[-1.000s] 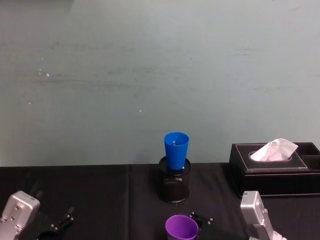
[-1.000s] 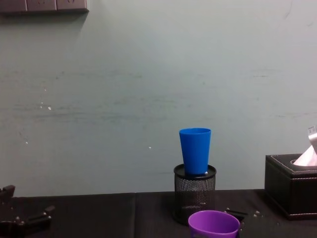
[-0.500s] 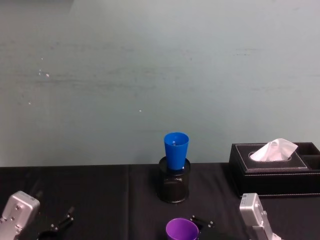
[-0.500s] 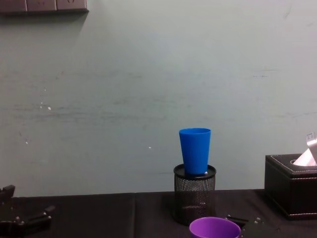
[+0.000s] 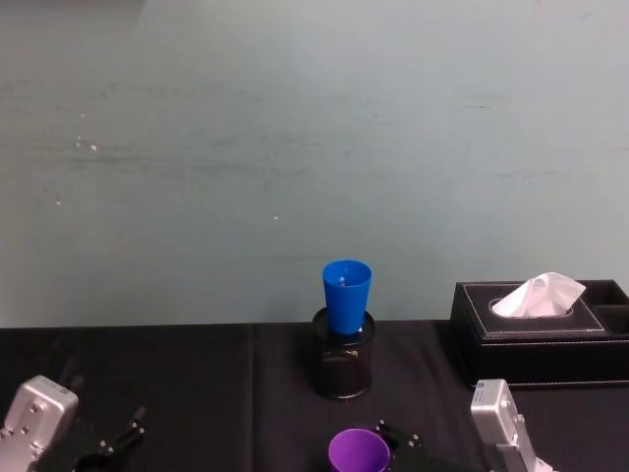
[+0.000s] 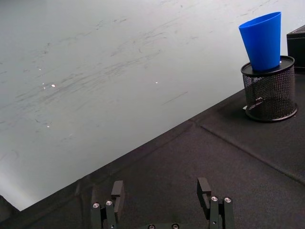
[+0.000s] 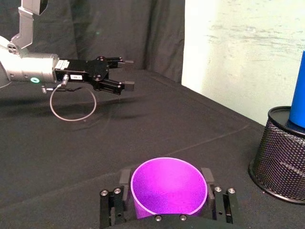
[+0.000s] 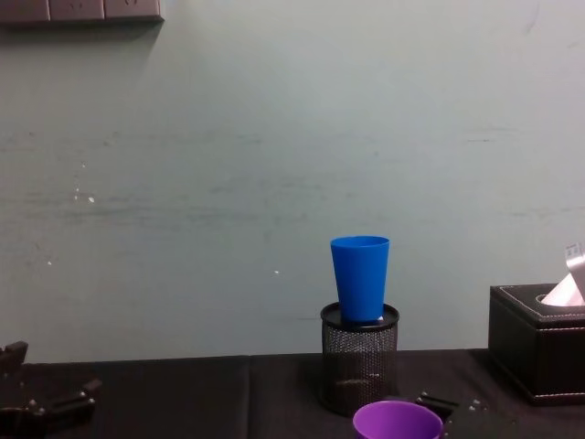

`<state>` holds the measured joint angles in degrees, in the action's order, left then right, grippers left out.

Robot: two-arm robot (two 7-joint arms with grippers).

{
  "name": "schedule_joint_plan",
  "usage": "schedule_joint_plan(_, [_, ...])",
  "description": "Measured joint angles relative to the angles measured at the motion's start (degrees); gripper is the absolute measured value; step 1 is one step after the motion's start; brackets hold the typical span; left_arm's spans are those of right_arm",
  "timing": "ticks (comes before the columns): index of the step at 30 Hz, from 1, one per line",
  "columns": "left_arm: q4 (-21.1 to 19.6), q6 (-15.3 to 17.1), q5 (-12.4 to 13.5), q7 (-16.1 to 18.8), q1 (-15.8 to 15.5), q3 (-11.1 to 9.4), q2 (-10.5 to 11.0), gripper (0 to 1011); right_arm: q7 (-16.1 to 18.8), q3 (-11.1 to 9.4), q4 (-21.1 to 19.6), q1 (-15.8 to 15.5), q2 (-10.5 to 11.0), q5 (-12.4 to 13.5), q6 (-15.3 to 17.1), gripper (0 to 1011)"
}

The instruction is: Pick up one cup with a gripper and tap it against the other cup.

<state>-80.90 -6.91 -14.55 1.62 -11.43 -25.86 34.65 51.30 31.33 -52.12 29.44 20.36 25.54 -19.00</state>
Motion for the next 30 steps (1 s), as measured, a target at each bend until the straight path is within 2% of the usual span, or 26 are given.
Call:
schedule_joint_plan(6, [0.0,0.0,0.0,0.0,0.0,0.0,0.0,1000,0.0,0.0,-0.1,0.0,0.0,0.0,0.0,1003])
schedule_joint_plan(20, [0.0,0.0,0.0,0.0,0.0,0.0,0.0,1000,-0.3,-0.1,-1.1,-0.4,0.1,-0.1,-0.7,1003])
schedule_joint_plan(27, [0.0,0.0,0.0,0.0,0.0,0.0,0.0,1000,-0.8,-1.2,-2.8,-1.0,-0.1,0.6,-2.4,1002])
schedule_joint_plan(30, [0.0,0.0,0.0,0.0,0.0,0.0,0.0,1000,-2.2,-2.0,-3.6,-1.5,-0.3,0.6,-3.4,1003])
